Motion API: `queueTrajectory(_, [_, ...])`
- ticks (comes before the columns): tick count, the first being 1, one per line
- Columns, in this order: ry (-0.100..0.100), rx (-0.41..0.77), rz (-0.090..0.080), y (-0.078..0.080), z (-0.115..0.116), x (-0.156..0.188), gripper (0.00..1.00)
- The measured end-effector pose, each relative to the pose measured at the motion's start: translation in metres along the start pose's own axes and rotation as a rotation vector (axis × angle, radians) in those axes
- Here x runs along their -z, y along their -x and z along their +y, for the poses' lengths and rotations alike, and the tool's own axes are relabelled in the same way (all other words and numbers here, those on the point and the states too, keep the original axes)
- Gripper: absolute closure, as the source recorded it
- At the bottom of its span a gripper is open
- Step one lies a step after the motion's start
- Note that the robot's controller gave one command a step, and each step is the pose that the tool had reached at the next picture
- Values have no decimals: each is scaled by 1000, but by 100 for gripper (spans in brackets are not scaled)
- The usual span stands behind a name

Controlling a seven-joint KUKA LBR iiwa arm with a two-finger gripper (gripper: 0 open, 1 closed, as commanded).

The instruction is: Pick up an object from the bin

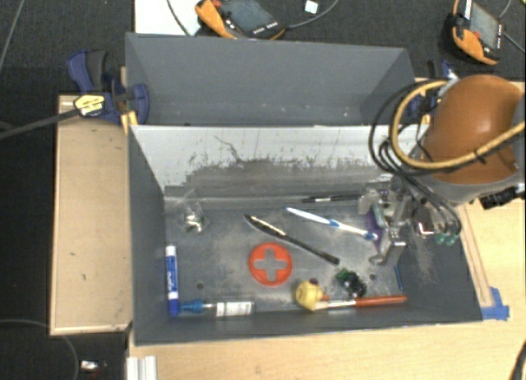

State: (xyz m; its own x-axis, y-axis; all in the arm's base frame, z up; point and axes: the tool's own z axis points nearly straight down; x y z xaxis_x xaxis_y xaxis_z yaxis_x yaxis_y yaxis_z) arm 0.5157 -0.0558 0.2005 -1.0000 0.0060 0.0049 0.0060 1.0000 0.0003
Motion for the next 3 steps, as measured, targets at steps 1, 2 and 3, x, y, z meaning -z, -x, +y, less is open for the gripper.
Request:
queueTrajectory(1, [-1, 4, -8, 2, 0, 4, 0])
queueTrajectory(2, [1, -2, -10, 77, 49, -129, 0])
queueTrajectory(3, [-3, -30, -22, 78, 36, -52, 0])
